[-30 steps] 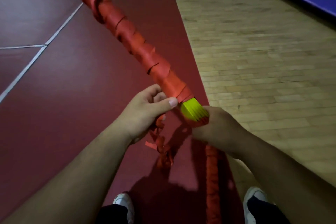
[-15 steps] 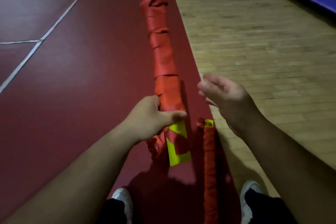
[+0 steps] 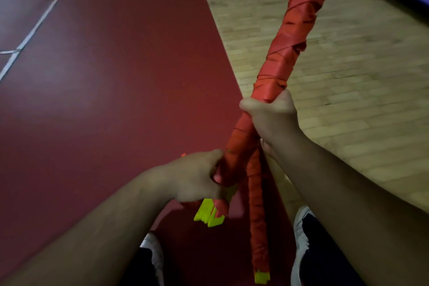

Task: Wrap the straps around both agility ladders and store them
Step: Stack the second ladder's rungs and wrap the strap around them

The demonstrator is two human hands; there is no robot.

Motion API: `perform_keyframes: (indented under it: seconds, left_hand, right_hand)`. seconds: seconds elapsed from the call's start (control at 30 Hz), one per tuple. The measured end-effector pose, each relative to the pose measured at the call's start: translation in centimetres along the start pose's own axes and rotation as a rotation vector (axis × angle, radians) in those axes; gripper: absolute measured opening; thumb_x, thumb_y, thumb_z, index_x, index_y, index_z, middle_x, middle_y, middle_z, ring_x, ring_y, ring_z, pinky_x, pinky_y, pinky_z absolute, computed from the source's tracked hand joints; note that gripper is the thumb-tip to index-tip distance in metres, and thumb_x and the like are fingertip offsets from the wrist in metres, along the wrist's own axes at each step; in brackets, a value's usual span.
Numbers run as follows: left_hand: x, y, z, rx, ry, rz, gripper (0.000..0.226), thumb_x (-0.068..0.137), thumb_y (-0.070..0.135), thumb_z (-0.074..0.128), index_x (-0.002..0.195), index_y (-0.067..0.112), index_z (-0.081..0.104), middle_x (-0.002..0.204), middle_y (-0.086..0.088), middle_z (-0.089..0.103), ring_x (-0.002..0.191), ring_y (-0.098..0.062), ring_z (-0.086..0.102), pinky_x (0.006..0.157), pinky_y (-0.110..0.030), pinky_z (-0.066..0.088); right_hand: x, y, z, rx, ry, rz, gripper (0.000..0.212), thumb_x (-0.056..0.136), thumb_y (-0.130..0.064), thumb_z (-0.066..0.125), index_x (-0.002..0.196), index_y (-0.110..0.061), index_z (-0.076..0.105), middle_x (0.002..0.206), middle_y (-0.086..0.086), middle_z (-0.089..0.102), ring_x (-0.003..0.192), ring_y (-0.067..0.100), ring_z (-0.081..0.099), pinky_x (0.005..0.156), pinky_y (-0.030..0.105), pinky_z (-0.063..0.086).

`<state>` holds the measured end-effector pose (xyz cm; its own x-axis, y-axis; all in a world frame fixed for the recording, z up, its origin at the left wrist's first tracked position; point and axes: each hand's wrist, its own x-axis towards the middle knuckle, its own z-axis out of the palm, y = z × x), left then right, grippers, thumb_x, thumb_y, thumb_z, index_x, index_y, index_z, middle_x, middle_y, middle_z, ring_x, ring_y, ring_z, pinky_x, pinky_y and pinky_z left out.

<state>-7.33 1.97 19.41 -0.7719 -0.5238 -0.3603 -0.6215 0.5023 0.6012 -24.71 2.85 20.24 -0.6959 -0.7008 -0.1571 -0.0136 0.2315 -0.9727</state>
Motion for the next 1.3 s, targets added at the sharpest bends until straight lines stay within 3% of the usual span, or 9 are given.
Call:
perform_keyframes:
  seconds: [0.1, 0.2, 0.4, 0.6, 0.7, 0.8, 1.03, 1.23, 1.3]
  left_hand:
    - [0.3, -0.6, 0.4, 0.180, 0.165, 0.001, 0.035, 0.085, 0.031, 0.072, 0.109, 0.014, 0.054, 0.104, -0.001, 0.060, 0.096, -0.021, 0.057, 0.074, -0.028, 0.036]
    - [0.4, -2.1, 0.5, 0.252, 0.213, -0.056, 0.031, 0.090, 0.043, 0.067, 0.100, 0.016, 0.058, 0.090, -0.001, 0.063, 0.087, -0.023, 0.060, 0.069, -0.035, 0.041]
    - [-0.5, -4.9, -0.6, -0.452, 0.005, -0.092, 0.034, 0.083, 0.044, 0.074, 0.088, 0.011, 0.068, 0.069, 0.000, 0.057, 0.057, -0.008, 0.052, 0.054, -0.024, 0.045]
    - [-1.6, -6.2, -1.8, -0.595, -0.017, -0.023, 0.043, 0.078, 0.064, 0.066, 0.070, 0.022, 0.066, 0.064, 0.001, 0.052, 0.056, -0.012, 0.043, 0.054, -0.024, 0.037]
    - [-1.6, -6.0, -1.9, -0.565, 0.057, 0.000, 0.015, 0.087, 0.030, 0.065, 0.079, 0.019, 0.071, 0.067, -0.001, 0.058, 0.057, -0.012, 0.049, 0.055, -0.022, 0.042]
    - [-1.7, -6.8, -1.8, -0.273, 0.160, -0.033, 0.026, 0.086, -0.002, 0.055, 0.079, 0.020, 0.067, 0.069, 0.005, 0.064, 0.061, -0.010, 0.057, 0.060, -0.032, 0.054]
    - [-2.1, -9.0, -2.5, 0.151, 0.223, -0.121, 0.035, 0.071, -0.007, 0.056, 0.075, 0.027, 0.060, 0.064, 0.012, 0.066, 0.063, -0.004, 0.061, 0.062, -0.031, 0.048]
    - [-2.5, -10.4, -1.9, 0.148, 0.284, -0.109, 0.034, 0.078, -0.002, 0.061, 0.076, 0.032, 0.057, 0.072, 0.014, 0.063, 0.070, -0.002, 0.058, 0.063, -0.029, 0.041]
    - [-2.3, -9.7, -0.8, -0.152, 0.418, -0.134, 0.035, 0.085, -0.008, 0.056, 0.089, 0.027, 0.060, 0.076, 0.008, 0.066, 0.067, -0.003, 0.059, 0.063, -0.022, 0.045]
  right_hand:
    - [0.2, -0.4, -0.6, 0.006, 0.112, -0.103, 0.036, 0.071, -0.021, 0.076, 0.091, -0.026, 0.047, 0.083, -0.006, 0.059, 0.077, 0.015, 0.063, 0.073, 0.036, 0.057]
    - [0.6, -0.9, -1.1, 0.031, 0.170, -0.168, 0.037, 0.071, -0.022, 0.076, 0.093, -0.028, 0.047, 0.079, -0.011, 0.057, 0.070, 0.011, 0.061, 0.073, 0.037, 0.058]
    - [1.2, -1.0, -1.7, 0.122, 0.004, -0.089, 0.041, 0.052, -0.038, 0.074, 0.085, -0.032, 0.052, 0.079, -0.006, 0.059, 0.077, 0.022, 0.064, 0.079, 0.057, 0.058]
    - [1.4, -0.9, -2.5, 0.360, -0.236, 0.051, 0.028, 0.080, 0.001, 0.071, 0.097, -0.015, 0.054, 0.078, 0.009, 0.056, 0.067, 0.028, 0.059, 0.085, 0.071, 0.051]
    - [1.6, -0.9, -2.7, 0.293, -0.196, 0.035, 0.034, 0.064, -0.012, 0.074, 0.091, -0.018, 0.054, 0.078, 0.008, 0.058, 0.069, 0.029, 0.059, 0.079, 0.069, 0.053]
    - [2.1, -1.0, -3.0, 0.218, -0.160, 0.007, 0.041, 0.054, -0.022, 0.075, 0.090, -0.022, 0.055, 0.082, 0.007, 0.059, 0.073, 0.030, 0.061, 0.077, 0.065, 0.055]
    - [3.0, -1.1, -4.1, 0.123, -0.158, -0.037, 0.049, 0.045, -0.033, 0.073, 0.090, -0.022, 0.056, 0.081, 0.004, 0.060, 0.075, 0.028, 0.063, 0.077, 0.060, 0.057]
    - [3.3, -0.6, -4.8, 0.072, -0.151, -0.066, 0.042, 0.047, -0.030, 0.072, 0.085, -0.022, 0.055, 0.074, -0.001, 0.057, 0.072, 0.022, 0.061, 0.069, 0.047, 0.057]
    - [3.1, -0.4, -4.8, 0.038, -0.164, -0.069, 0.044, 0.047, -0.030, 0.072, 0.086, -0.021, 0.055, 0.075, 0.000, 0.057, 0.071, 0.023, 0.060, 0.068, 0.047, 0.057]
